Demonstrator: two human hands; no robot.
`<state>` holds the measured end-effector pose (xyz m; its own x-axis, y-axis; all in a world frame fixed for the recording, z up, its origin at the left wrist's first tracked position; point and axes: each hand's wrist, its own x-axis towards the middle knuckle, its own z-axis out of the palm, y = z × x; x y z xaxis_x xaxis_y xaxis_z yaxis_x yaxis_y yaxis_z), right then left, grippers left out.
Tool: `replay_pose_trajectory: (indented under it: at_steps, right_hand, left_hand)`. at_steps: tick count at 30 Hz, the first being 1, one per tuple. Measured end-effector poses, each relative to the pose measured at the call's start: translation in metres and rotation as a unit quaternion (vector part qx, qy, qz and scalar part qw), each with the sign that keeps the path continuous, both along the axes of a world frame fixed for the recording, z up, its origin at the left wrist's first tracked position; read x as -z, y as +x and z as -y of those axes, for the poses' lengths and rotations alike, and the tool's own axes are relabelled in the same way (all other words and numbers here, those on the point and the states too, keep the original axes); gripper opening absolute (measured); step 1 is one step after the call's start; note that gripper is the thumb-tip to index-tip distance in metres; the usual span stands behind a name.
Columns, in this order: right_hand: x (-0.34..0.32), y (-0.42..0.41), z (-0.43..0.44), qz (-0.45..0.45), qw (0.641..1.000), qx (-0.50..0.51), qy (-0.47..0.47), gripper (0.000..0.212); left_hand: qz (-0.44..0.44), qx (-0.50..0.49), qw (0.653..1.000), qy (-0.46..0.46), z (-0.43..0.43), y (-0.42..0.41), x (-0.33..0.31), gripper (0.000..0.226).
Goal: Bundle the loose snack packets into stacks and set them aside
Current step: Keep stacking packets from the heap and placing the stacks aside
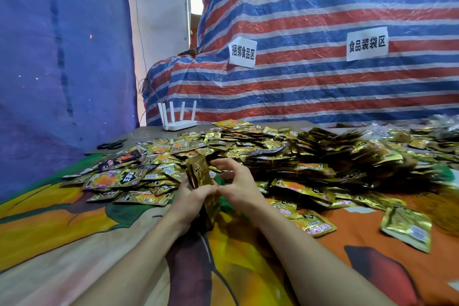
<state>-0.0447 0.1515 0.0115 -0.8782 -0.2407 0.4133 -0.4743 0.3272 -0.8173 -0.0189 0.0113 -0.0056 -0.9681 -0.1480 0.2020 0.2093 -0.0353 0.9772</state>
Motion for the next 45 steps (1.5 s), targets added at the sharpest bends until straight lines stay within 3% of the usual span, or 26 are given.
replay_pose_trajectory:
  at_steps: [1,4,6,11,14,18,21,23,27,37,42,45]
  right_hand:
    - [-0.002,0.002,-0.002,-0.006,1.000,0.007,0.028,0.052]
    - [-0.015,0.010,-0.010,-0.015,0.997,0.045,0.065,0.050]
    - [-0.024,0.017,-0.021,-0.033,0.994,0.062,0.086,0.044]
    - [-0.047,0.041,-0.089,-0.030,0.957,0.150,0.245,0.029]
    - [-0.064,0.051,-0.150,0.009,0.903,0.251,0.348,0.020]
    - [-0.072,0.061,-0.234,0.065,0.804,0.355,0.474,0.004]
    - [-0.056,0.071,-0.277,0.104,0.733,0.389,0.548,0.007]
    - [-0.042,0.077,-0.293,0.124,0.708,0.393,0.573,0.008]
    - [-0.035,0.082,-0.303,0.110,0.714,0.429,0.542,0.026]
    - [-0.051,0.086,-0.298,0.096,0.727,0.478,0.483,0.018]
    - [-0.061,0.085,-0.289,0.065,0.716,0.501,0.482,0.024]
    - [-0.070,0.080,-0.270,0.028,0.733,0.498,0.462,0.030]
  left_hand:
    - [0.006,0.000,1.000,0.002,-0.001,0.001,0.002,0.014]
    - [-0.016,-0.042,0.999,-0.025,-0.004,0.003,0.001,0.024]
    - [-0.047,-0.035,0.997,-0.042,-0.010,0.006,-0.002,0.018]
    - [-0.071,0.022,0.997,0.028,-0.026,0.007,-0.008,0.011]
    - [-0.091,0.037,0.995,-0.016,-0.027,0.008,-0.005,0.019]
    - [-0.118,0.050,0.990,-0.052,-0.027,0.012,-0.005,0.032]
    - [-0.134,0.068,0.988,-0.039,-0.030,0.015,-0.008,0.028]
    - [-0.128,0.066,0.989,-0.032,-0.031,0.014,-0.007,0.031]
    - [-0.107,0.052,0.992,-0.041,-0.030,0.010,-0.005,0.028]
    - [-0.106,0.052,0.992,-0.048,-0.028,0.013,-0.007,0.034]
    - [-0.095,0.043,0.993,-0.062,-0.028,0.013,-0.008,0.025]
    - [-0.098,0.034,0.993,-0.062,-0.029,0.014,-0.010,0.020]
